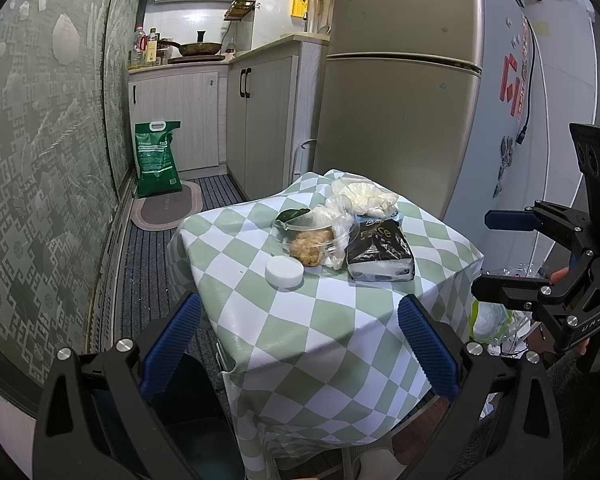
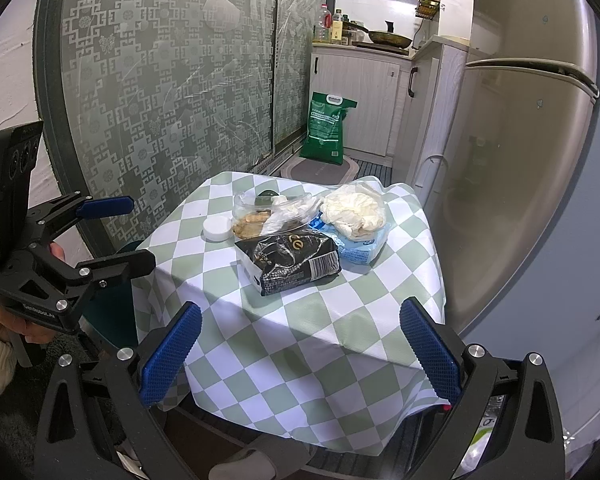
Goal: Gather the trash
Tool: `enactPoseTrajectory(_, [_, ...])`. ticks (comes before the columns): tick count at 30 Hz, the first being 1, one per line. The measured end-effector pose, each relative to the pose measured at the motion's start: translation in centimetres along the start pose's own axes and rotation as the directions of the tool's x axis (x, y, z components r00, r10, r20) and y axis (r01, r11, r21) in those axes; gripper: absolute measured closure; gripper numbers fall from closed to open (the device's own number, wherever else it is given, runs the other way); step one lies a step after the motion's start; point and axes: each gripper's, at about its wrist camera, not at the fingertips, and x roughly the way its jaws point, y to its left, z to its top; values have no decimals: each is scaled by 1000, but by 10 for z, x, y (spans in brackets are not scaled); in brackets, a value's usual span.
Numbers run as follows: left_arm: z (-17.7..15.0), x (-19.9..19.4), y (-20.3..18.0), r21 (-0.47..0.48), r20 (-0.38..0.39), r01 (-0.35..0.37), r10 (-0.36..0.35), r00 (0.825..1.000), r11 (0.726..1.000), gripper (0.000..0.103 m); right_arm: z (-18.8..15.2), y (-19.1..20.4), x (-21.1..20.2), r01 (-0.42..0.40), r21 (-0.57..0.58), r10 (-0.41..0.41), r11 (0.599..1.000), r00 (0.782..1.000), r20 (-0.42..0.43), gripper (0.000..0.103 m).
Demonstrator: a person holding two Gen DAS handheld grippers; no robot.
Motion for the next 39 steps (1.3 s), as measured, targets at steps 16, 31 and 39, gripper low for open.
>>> enactPoseTrajectory(16, [0, 1, -1, 0, -1, 1, -1, 1000, 1000, 3, -1, 2, 0, -1, -4, 1, 1000, 1000, 0, 3])
enactPoseTrajectory(31, [0, 1, -2, -2, -2, 1, -1, 1000, 1000, 3, -1, 4, 1, -1, -8, 1, 1000, 1000, -1, 3])
enactPoseTrajectory(39, [0, 2, 3, -11, -2, 21, -21, 1000, 1000, 3, -1, 4, 2, 18, -9, -17, 1000, 1000, 12, 3])
